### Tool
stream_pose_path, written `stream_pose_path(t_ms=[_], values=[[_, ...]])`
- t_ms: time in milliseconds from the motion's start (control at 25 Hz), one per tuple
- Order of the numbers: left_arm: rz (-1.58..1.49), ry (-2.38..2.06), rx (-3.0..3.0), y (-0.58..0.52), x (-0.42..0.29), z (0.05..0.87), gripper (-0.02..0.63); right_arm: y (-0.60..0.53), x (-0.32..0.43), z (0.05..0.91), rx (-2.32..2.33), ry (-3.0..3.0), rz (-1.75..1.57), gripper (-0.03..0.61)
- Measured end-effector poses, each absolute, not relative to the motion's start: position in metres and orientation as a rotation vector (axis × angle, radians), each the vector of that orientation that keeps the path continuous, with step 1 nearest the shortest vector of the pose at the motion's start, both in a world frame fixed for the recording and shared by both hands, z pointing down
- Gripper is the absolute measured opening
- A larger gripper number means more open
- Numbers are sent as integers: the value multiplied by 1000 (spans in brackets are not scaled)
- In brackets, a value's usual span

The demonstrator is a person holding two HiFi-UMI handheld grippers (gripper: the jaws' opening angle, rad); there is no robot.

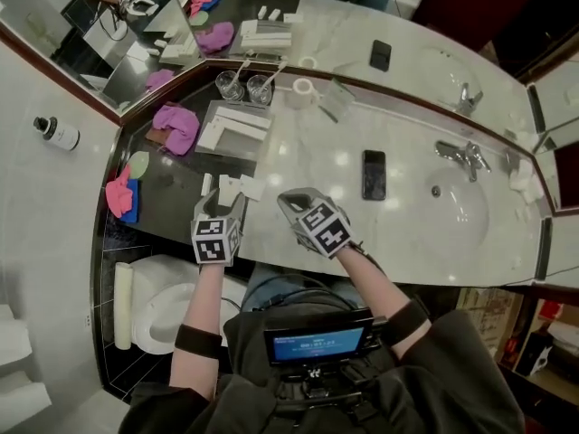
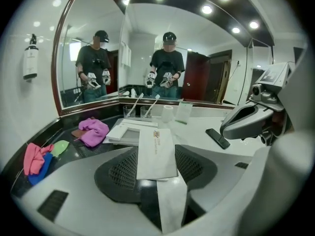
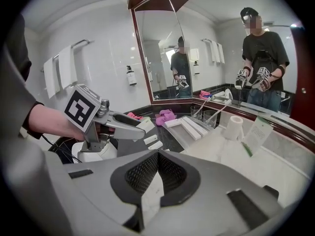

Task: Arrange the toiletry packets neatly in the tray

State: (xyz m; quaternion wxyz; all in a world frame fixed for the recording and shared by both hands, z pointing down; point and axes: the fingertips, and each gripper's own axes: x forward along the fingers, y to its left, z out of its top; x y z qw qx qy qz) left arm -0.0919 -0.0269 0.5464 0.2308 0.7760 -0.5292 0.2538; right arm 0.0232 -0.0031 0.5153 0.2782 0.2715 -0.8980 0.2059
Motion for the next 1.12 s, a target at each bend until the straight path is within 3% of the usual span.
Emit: stream_pose_path(t_ms=[1120], values=[[1153, -1062, 2009, -168, -48, 653, 239, -49, 58, 595, 876, -2317, 840, 6]])
